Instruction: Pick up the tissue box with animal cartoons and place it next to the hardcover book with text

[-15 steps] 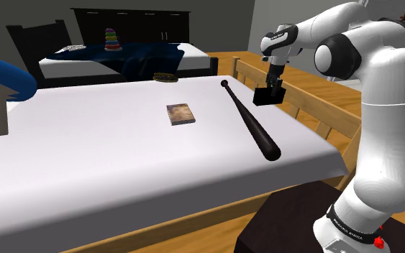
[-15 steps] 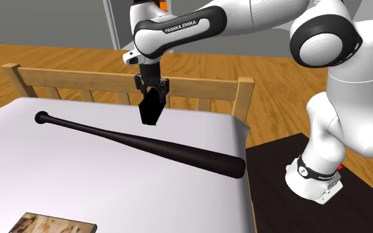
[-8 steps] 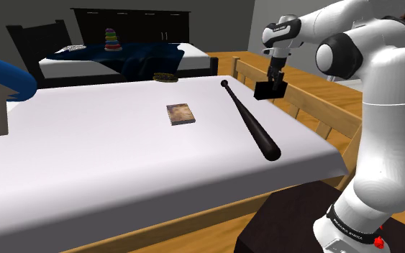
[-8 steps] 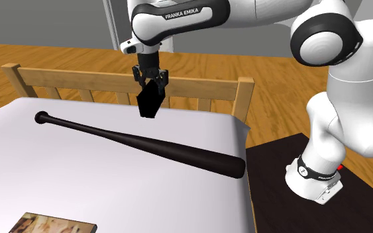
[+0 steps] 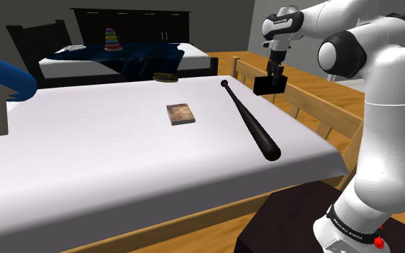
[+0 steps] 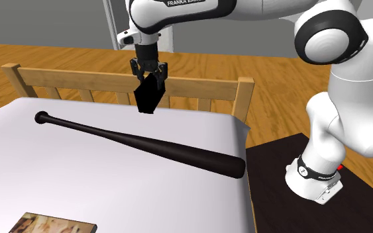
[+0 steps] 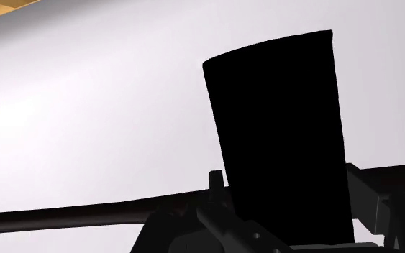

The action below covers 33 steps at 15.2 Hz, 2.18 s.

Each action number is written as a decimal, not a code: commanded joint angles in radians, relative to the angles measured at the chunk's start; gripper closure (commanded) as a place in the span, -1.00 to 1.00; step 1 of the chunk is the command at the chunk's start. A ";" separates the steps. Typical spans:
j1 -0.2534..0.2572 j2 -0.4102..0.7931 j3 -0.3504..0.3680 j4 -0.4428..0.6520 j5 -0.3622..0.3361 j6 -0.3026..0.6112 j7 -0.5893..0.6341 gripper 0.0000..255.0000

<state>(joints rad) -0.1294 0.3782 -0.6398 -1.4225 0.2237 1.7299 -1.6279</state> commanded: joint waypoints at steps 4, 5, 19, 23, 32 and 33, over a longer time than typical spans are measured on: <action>0.103 -0.062 0.019 -0.072 -0.040 0.024 0.114 1.00; 0.122 -0.072 0.025 -0.083 -0.048 0.028 0.138 1.00; 0.336 -0.097 0.122 -0.095 -0.086 0.034 0.450 1.00; 0.382 -0.066 0.151 -0.049 -0.080 0.019 0.529 1.00; 0.461 0.068 0.213 0.153 -0.046 -0.050 0.693 1.00; 0.467 0.090 0.220 0.186 -0.041 -0.062 0.710 1.00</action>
<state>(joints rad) 0.3335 0.4445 -0.4264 -1.2792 0.1769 1.6873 -0.9351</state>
